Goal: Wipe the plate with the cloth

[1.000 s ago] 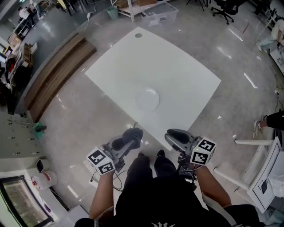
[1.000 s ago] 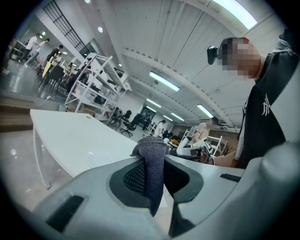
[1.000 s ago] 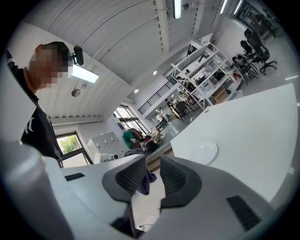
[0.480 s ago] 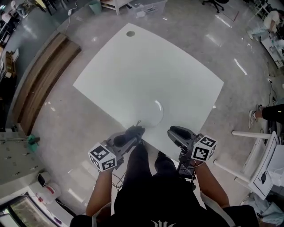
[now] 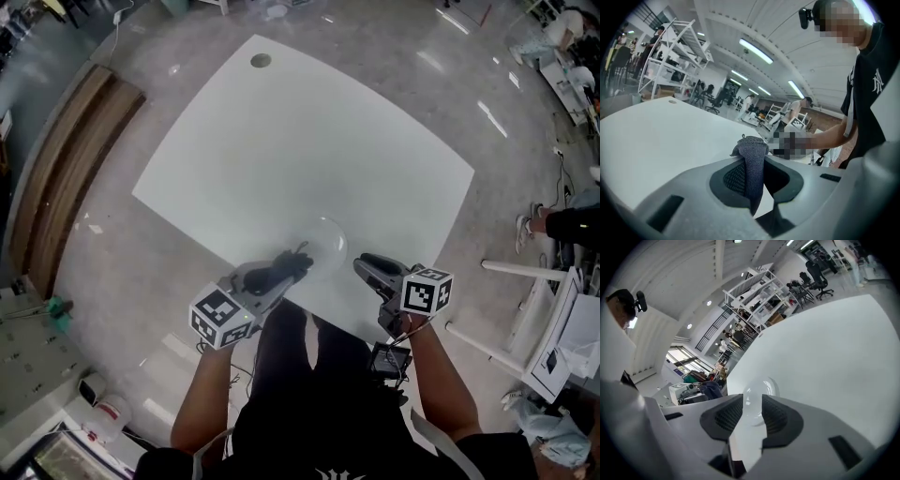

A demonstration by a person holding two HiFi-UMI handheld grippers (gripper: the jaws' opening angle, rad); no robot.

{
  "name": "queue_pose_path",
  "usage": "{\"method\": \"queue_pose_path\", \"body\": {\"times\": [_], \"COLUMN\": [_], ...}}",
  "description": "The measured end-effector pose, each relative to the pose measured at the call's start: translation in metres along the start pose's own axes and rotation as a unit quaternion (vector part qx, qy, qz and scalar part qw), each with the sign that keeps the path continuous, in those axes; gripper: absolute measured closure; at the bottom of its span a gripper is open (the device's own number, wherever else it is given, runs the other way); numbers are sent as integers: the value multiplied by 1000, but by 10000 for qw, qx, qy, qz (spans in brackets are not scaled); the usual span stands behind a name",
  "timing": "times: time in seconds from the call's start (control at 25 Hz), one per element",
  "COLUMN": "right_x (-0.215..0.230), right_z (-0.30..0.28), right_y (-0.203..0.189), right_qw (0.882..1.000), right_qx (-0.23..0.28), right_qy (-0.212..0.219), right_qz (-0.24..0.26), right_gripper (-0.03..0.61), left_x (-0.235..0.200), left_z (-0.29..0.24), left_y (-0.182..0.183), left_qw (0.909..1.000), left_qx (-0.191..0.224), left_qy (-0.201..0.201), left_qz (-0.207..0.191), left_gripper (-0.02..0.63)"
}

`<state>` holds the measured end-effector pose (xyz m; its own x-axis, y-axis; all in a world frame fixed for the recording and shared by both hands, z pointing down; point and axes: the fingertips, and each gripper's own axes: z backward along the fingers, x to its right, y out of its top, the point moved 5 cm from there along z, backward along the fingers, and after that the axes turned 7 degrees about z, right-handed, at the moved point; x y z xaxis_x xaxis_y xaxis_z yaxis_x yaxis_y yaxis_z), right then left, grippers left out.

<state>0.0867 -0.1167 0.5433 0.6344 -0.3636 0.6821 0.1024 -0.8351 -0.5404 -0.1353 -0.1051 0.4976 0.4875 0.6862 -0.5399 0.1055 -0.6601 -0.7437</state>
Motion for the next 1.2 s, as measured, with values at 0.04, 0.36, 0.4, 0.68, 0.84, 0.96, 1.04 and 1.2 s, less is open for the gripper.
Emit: {"method": "queue_pose_path", "body": {"times": [0.04, 0.36, 0.4, 0.68, 0.84, 0.96, 1.04, 1.2], "right_x": [7, 44, 47, 50, 52, 54, 54, 55], "right_z": [-5, -37, -40, -61, -67, -65, -65, -63], "right_y": [-1, -5, -6, -2, -4, -6, -7, -7], "right_qw": [9999, 9937, 9924, 9857, 9822, 9806, 9798, 9794], "right_qx": [-123, -923, -1016, -1356, -1541, -1582, -1603, -1565], "right_qy": [-39, -44, -29, 316, 291, 283, 289, 268], "right_qz": [-80, -633, -693, -946, -1035, -1125, -1163, -1245], "right_gripper": [476, 454, 454, 472, 527, 552, 554, 555], "left_x": [-2, -15, -16, -20, -21, -15, -11, -3], "left_z": [-7, -56, -60, -72, -76, -84, -90, -112], "left_y": [1, 3, 1, -2, -1, 0, 0, 0], "left_qw": [9999, 9975, 9970, 9947, 9934, 9917, 9901, 9822], "left_qx": [-100, -681, -747, -964, -1081, -1200, -1292, -1625], "left_qy": [-1, 45, 64, 185, 165, 57, 9, -144], "left_qz": [-70, -177, -188, -295, -351, -469, -556, -927], "left_gripper": [560, 560, 560, 560, 560, 560, 560, 560]}}
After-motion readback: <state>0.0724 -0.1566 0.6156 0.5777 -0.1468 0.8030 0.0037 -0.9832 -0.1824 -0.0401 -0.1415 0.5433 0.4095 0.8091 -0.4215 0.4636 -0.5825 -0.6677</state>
